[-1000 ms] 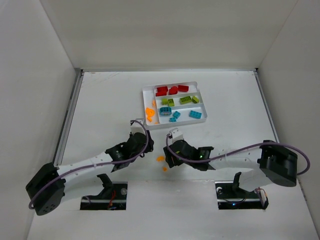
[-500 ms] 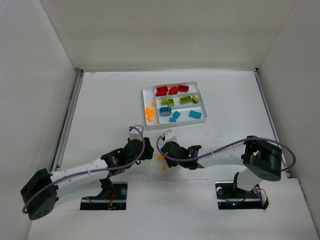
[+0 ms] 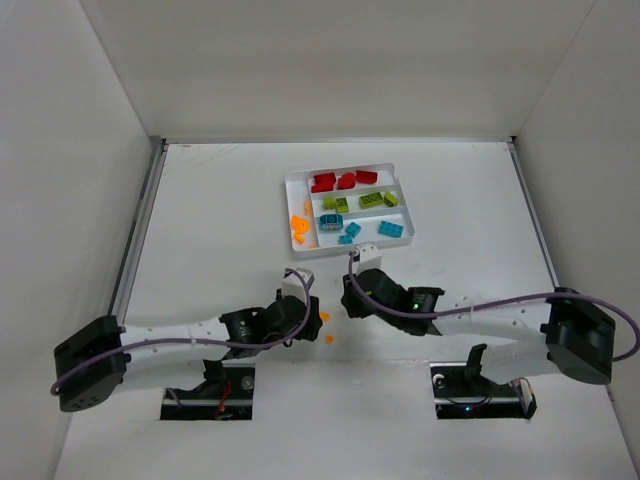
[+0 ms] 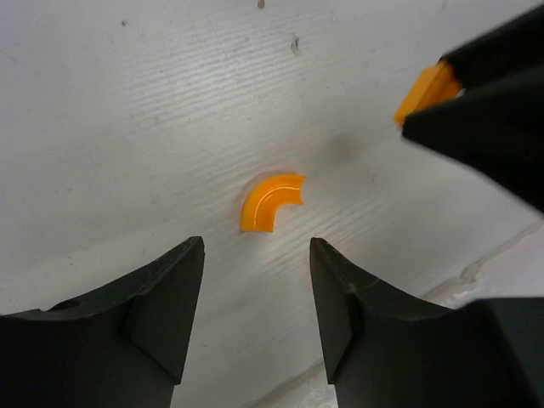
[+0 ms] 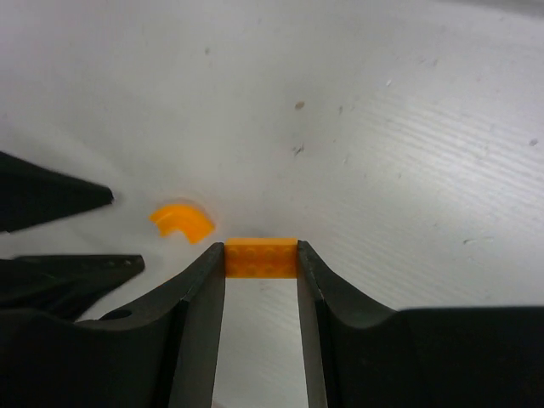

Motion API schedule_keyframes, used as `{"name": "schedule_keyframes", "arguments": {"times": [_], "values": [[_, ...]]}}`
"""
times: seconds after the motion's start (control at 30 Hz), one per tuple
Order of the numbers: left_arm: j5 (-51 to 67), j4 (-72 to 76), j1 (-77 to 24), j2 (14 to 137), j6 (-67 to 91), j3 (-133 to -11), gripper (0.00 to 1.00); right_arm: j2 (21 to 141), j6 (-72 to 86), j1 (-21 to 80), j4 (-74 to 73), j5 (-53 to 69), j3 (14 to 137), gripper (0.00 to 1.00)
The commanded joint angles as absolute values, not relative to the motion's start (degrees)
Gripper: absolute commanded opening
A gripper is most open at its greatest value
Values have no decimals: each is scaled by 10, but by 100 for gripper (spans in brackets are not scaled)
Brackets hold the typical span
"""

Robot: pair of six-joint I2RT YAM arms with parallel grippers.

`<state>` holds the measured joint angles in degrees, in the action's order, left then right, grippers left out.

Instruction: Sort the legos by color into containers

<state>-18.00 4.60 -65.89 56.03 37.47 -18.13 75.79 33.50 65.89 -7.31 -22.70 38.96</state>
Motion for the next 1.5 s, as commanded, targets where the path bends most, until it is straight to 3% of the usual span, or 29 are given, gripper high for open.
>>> {"name": "schedule_keyframes", "arguments": {"times": [0.0,0.27,0.37,0.53,0.9,1.17,1.47], "values": [[-201,65,-673,608,353,-214,48,726,340,640,-15,-219,373,34],[-236,81,-689,716,330,-246,41,719,331,626,9,-214,360,34],[-236,83,-689,733,323,-252,35,717,329,622,18,-214,356,34],[-236,69,-697,732,319,-258,23,698,319,595,25,-214,351,34],[-295,44,-699,696,334,-254,12,684,300,540,59,-166,383,35],[-301,46,-604,531,407,-205,12,847,301,508,125,-61,508,35],[-258,40,-487,423,415,-172,13,1045,275,467,95,-64,692,35]]}}
